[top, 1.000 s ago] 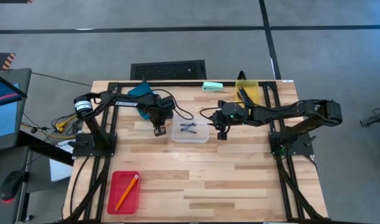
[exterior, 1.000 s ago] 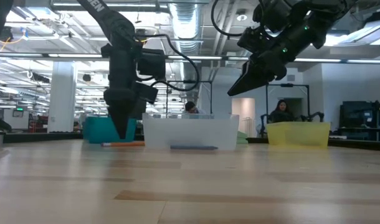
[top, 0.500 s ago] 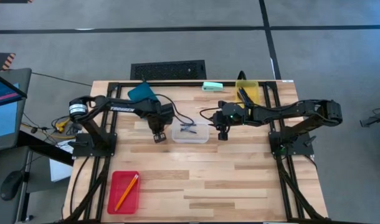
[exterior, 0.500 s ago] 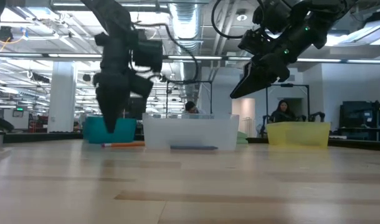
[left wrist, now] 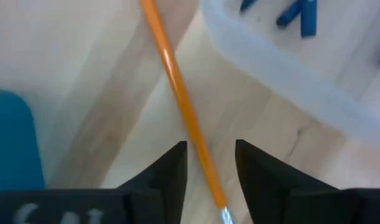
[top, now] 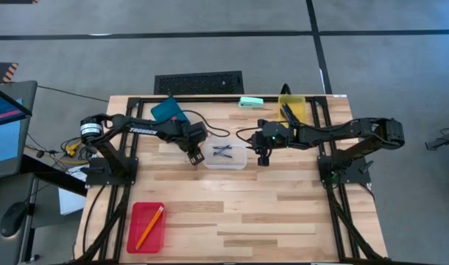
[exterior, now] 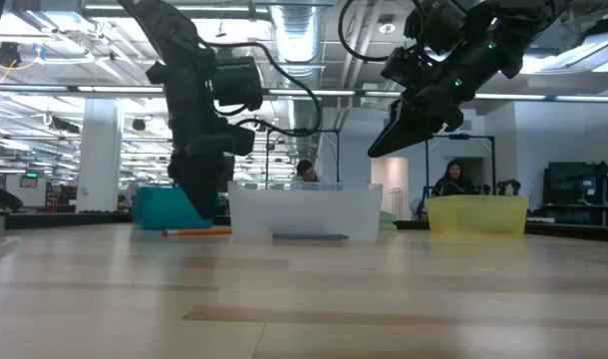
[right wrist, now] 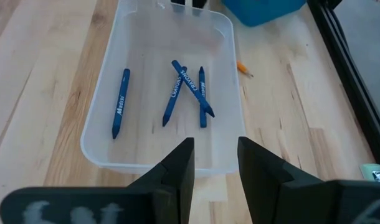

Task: Sort crayons/erasers/pens/pencils in bins
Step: Put the yellow pencil into the red bin

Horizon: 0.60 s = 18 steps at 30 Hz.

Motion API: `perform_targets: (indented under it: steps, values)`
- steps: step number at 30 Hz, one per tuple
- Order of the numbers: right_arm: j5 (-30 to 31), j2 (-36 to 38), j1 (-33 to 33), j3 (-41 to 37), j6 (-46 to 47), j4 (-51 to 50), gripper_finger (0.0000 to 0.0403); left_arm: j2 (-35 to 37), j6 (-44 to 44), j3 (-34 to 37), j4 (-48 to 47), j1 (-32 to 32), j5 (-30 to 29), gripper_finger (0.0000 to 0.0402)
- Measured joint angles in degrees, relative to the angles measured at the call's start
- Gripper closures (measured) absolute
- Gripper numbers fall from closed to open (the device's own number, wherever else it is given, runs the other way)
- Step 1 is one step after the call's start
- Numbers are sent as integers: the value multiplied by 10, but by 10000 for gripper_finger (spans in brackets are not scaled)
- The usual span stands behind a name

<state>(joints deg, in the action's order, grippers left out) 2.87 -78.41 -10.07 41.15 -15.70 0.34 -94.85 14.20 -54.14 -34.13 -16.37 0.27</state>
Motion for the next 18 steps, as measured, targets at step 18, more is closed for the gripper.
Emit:
perform_targets:
  steps: [18]
  values:
    - [0,0,12,0,-7,2,271,3,19,72,72,-19,-2,331]
